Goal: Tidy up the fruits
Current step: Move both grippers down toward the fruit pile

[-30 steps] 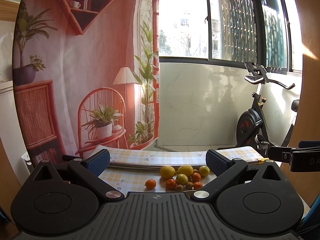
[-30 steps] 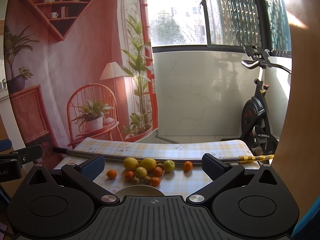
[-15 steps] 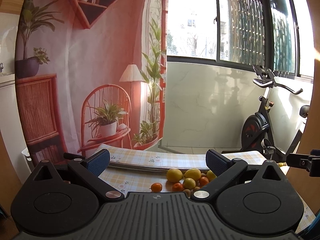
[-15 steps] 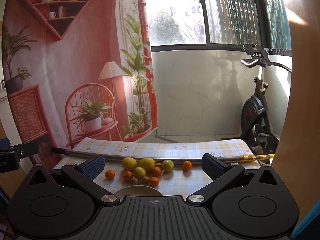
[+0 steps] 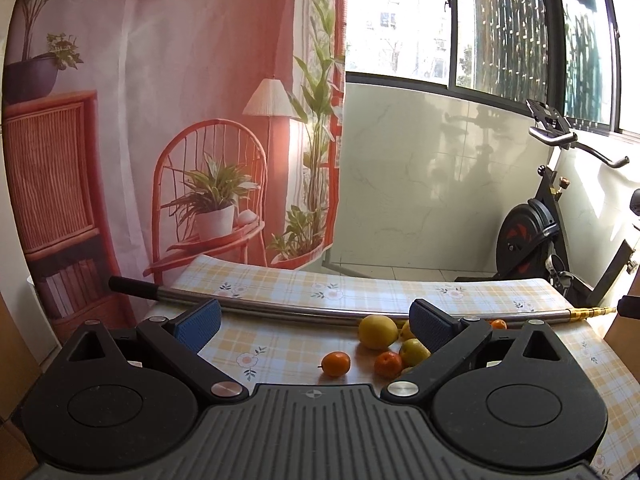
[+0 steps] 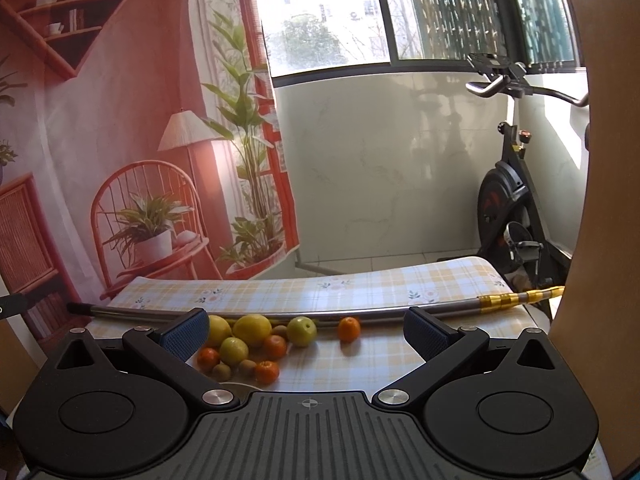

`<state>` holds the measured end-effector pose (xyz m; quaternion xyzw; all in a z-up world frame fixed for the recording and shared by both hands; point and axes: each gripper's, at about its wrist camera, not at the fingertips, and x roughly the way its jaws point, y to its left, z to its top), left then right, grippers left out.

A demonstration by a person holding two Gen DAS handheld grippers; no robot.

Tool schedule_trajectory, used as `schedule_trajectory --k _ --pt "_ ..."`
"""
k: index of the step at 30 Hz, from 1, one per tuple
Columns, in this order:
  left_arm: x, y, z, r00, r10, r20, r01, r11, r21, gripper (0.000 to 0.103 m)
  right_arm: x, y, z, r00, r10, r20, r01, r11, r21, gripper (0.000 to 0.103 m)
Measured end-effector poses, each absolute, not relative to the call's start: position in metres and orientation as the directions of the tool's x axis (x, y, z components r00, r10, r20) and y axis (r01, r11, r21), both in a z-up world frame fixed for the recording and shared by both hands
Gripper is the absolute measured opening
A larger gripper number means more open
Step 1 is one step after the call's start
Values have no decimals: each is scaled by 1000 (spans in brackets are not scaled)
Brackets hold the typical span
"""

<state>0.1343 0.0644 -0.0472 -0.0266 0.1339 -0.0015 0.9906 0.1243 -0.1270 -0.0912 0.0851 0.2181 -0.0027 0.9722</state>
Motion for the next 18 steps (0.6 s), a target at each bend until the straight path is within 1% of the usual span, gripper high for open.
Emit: schedule_trajectory --k 1,2,3,6,10,14,17,18 --pt "139 68 -50 960 -14 -279 -7 997 -76 101 130 -129 -96 905 41 -424 34 985 167 103" --pt "145 72 -57 950 -13 -313 -18 995 -93 101 134 -131 -100 904 49 -424 27 985 170 103" --pt "149 74 -64 939 -9 -344 -27 995 -98 101 140 -133 -106 903 58 -425 18 985 172 103" --pt "163 78 -78 920 -13 -392 -31 994 -105 101 156 -135 -117 892 71 -447 9 984 175 103" --pt "182 88 -95 902 -22 -431 -60 982 -177 98 170 -139 -130 881 121 -457 -29 979 204 103" --pt "193 98 -111 896 -21 -443 -108 959 -263 97 182 -140 -137 876 117 -468 -28 981 194 103" --pt "203 97 -119 887 -11 -462 -122 959 -257 96 190 -141 -142 872 130 -471 -40 980 196 103" --pt "208 96 -122 877 -12 -480 -122 961 -249 96 193 -141 -143 871 127 -474 -40 981 191 103"
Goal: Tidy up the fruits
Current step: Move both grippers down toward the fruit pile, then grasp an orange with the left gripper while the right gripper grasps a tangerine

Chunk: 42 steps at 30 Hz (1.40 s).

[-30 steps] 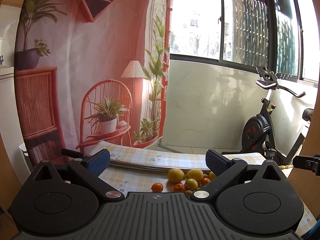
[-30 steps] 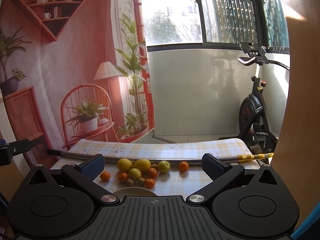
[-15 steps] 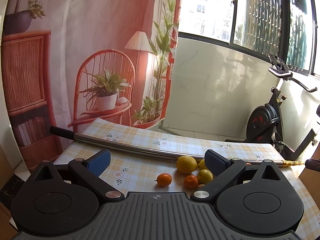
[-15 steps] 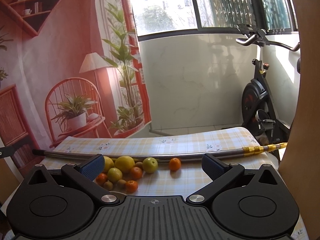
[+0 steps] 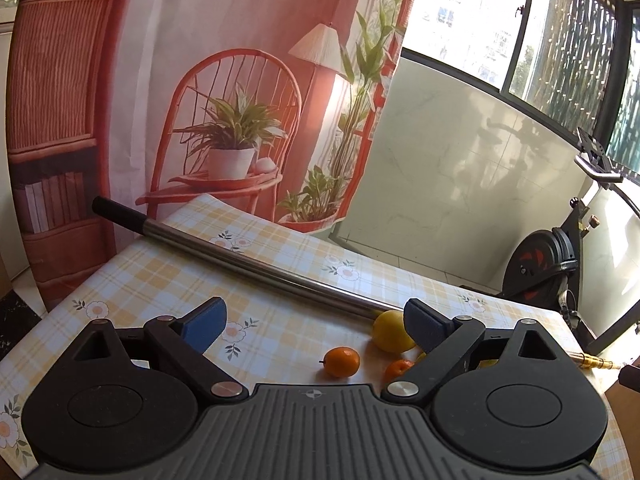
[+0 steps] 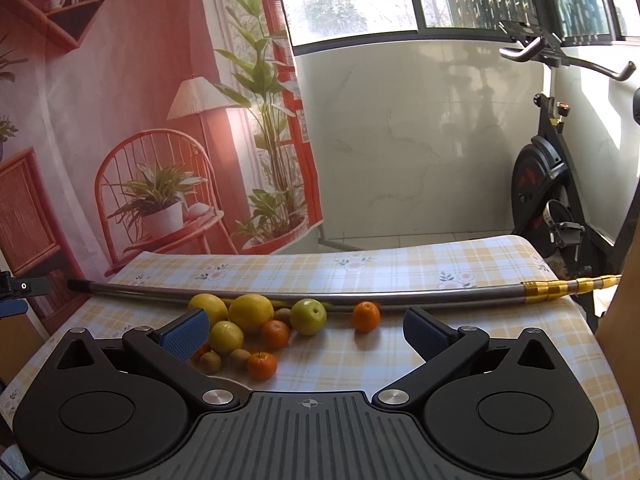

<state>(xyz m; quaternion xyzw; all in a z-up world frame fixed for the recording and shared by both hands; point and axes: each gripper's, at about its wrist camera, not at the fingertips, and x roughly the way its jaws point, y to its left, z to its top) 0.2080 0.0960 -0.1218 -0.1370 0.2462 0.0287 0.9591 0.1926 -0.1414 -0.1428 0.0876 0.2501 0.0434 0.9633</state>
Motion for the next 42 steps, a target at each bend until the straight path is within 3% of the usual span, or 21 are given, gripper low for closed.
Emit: schedule_trajectory --k 7,10,14,23,26,28,30,36,39,42 --pt "235 101 -134 863 -1 -505 -155 951 -267 97 218 -142 -156 845 105 -524 -28 988 154 103" --pt "245 101 -139 847 17 -532 -166 958 -232 98 224 -143 -161 844 102 -526 -24 988 153 103" --pt "262 93 -146 796 130 -592 -222 971 -85 98 233 -144 -169 831 119 -543 -42 988 151 103" --pt "287 93 -166 772 112 -626 -181 982 -49 97 246 -142 -183 806 126 -578 -45 987 152 103" --pt "296 85 -178 766 68 -639 -112 993 -28 90 251 -145 -186 800 129 -586 -29 984 178 103" --pt "300 83 -184 761 15 -649 -59 997 -46 77 253 -147 -189 796 129 -592 -19 982 187 103" --pt "307 81 -192 754 -48 -655 -4 997 -78 70 256 -149 -191 789 138 -599 -17 979 202 103" --pt "329 70 -216 716 -187 -672 114 982 -152 65 262 -152 -197 778 135 -614 7 975 223 102" --pt "338 64 -229 683 -203 -701 133 979 -154 56 264 -152 -198 775 129 -619 15 975 221 101" --pt "346 64 -241 669 -192 -718 119 981 -152 55 267 -152 -199 765 131 -631 12 976 218 101"
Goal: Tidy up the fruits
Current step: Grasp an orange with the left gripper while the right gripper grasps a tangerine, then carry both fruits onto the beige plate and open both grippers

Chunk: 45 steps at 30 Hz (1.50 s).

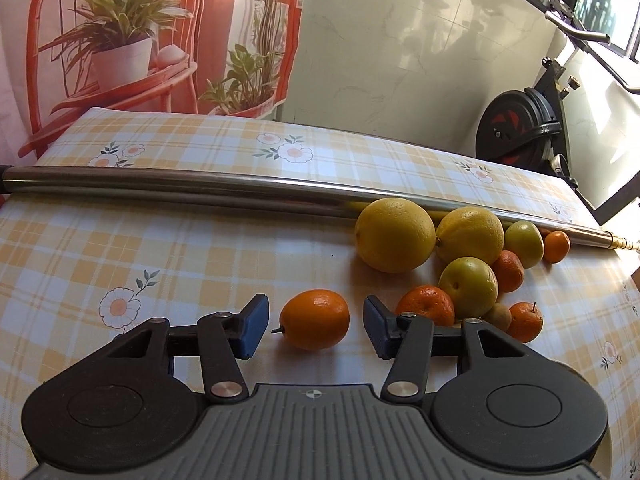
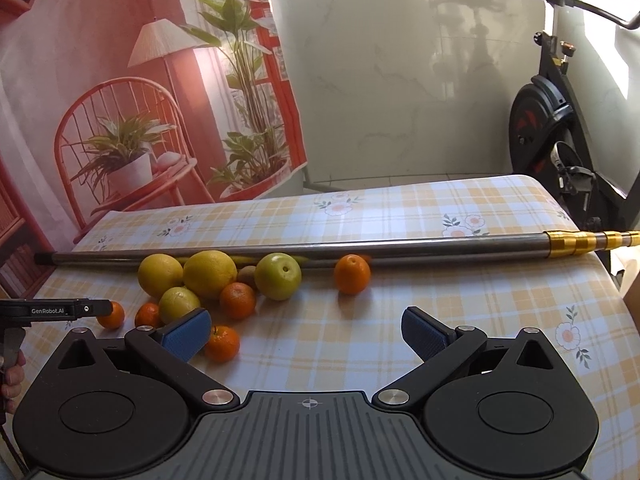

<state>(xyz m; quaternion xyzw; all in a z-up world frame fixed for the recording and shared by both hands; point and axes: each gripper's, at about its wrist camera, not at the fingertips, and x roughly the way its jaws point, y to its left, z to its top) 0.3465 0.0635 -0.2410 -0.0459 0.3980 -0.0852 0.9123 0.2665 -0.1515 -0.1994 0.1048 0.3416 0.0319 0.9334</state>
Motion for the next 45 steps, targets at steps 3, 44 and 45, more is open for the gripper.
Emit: schedule_trajectory --k 3,44,45 --pt "349 64 -248 662 -190 -725 114 982 -154 52 269 -150 -200 756 137 -640 4 977 215 100" --pt "263 45 -206 661 -331 -674 245 943 -223 42 357 -71 -244 470 288 -835 -225 953 202 31" --pt "262 46 -205 660 -332 -674 246 943 -224 42 354 -74 -241 482 291 -826 -215 954 210 31"
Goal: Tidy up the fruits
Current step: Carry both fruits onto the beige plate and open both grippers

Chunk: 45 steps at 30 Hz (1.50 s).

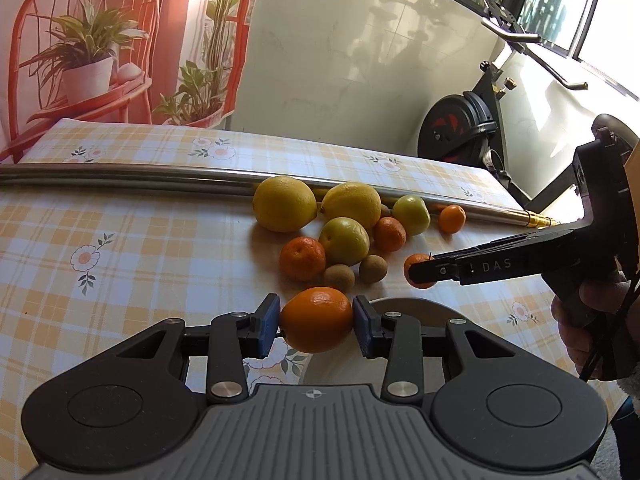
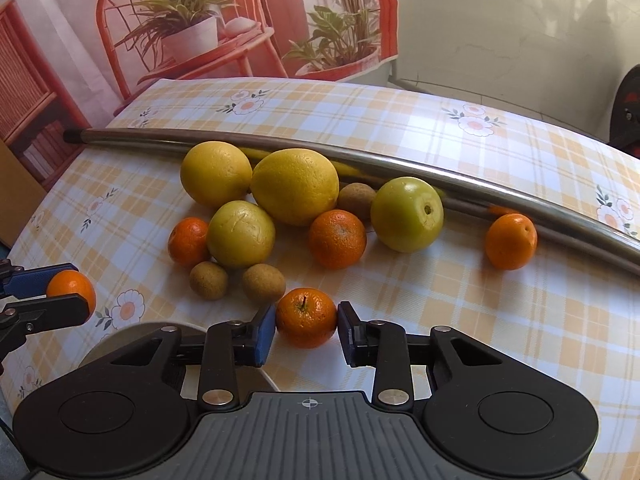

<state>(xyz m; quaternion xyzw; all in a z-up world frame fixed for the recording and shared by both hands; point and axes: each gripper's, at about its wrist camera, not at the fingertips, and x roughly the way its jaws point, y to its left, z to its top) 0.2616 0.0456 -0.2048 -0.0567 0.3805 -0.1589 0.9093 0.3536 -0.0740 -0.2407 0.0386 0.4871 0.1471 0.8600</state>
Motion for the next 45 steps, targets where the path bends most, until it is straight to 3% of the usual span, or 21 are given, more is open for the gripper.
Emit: schedule_trajectory --k 13,29,45 --pt "231 32 -205 638 -330 -696 277 941 -192 42 279 -89 -207 561 319 -763 -192 948 255 31" --pt "213 18 -218 613 -299 -731 326 939 -110 42 234 -81 -226 459 328 -826 -204 944 261 31" --pt "209 18 -218 613 -282 -738 305 946 -108 42 230 -75 -231 434 305 -847 -228 947 224 35"
